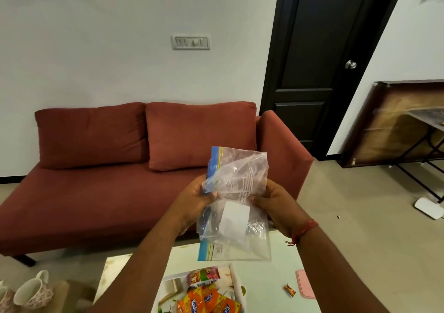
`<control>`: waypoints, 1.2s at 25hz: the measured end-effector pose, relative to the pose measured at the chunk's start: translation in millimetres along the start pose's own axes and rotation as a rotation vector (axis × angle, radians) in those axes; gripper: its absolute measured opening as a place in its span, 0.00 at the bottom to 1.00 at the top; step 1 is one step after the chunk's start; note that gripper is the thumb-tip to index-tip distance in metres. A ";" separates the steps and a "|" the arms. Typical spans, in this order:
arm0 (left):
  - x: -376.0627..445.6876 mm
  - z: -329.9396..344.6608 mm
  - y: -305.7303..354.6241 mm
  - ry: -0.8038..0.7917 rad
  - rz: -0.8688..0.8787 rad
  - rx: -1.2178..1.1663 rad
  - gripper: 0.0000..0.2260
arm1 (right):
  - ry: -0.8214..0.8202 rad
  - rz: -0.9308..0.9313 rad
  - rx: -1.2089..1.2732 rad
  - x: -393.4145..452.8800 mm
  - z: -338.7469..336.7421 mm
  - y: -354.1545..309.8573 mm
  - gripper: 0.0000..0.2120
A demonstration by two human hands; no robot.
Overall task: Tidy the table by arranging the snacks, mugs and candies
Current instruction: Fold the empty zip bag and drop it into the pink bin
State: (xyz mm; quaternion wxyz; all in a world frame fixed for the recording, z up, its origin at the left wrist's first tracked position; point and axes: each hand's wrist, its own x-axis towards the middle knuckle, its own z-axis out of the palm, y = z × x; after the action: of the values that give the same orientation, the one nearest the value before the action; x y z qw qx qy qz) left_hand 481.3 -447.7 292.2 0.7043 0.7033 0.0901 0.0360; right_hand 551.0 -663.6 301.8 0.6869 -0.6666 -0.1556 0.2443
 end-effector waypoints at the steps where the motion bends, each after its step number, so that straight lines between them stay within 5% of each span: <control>1: 3.1 10.1 0.3 0.003 -0.001 -0.005 0.12 | 0.005 -0.009 0.035 -0.9 -12.4 -2.1 0.16; 4: 11.5 52.0 6.6 0.044 0.012 -0.144 0.08 | -0.022 -0.029 0.237 -3.3 -52.1 -10.6 0.18; 8: 22.5 100.7 15.1 0.079 0.097 -0.091 0.18 | -0.107 -0.070 0.273 -6.8 -113.5 -13.0 0.09; 12: 32.3 156.2 24.5 0.163 0.277 0.356 0.20 | -0.014 -0.107 -0.063 -11.2 -181.5 -28.6 0.15; 14: 36.4 184.5 27.6 0.192 0.317 0.375 0.21 | -0.094 -0.113 -0.348 -12.5 -190.3 -36.2 0.11; 16: 39.4 206.9 27.1 0.203 0.370 0.337 0.19 | -0.232 -0.140 -0.702 -10.8 -189.1 -34.2 0.27; 18: 40.2 224.0 27.0 0.203 0.399 0.296 0.18 | -0.258 -0.136 -0.803 -10.4 -189.0 -26.6 0.34; 20: 40.0 231.4 21.6 0.185 0.365 0.226 0.19 | -0.188 -0.121 -0.729 -12.3 -193.3 -20.2 0.25; 24: 39.2 225.8 10.6 0.020 0.020 -0.212 0.15 | 0.014 -0.176 -0.848 -17.1 -204.9 -9.9 0.16; 27: 44.6 228.6 0.2 -0.163 -0.162 -0.046 0.28 | 0.126 -0.130 -0.915 -23.8 -209.8 -7.6 0.16; 30: 54.1 251.9 -11.5 -0.064 -0.122 0.187 0.26 | 0.342 -0.165 -1.124 -38.2 -214.2 2.0 0.18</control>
State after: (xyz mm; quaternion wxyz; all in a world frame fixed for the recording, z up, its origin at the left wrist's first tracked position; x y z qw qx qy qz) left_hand 578.2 -686.1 275.2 0.6388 0.7600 0.1134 -0.0379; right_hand 634.5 -864.3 290.6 0.2608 -0.9437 -0.1996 -0.0408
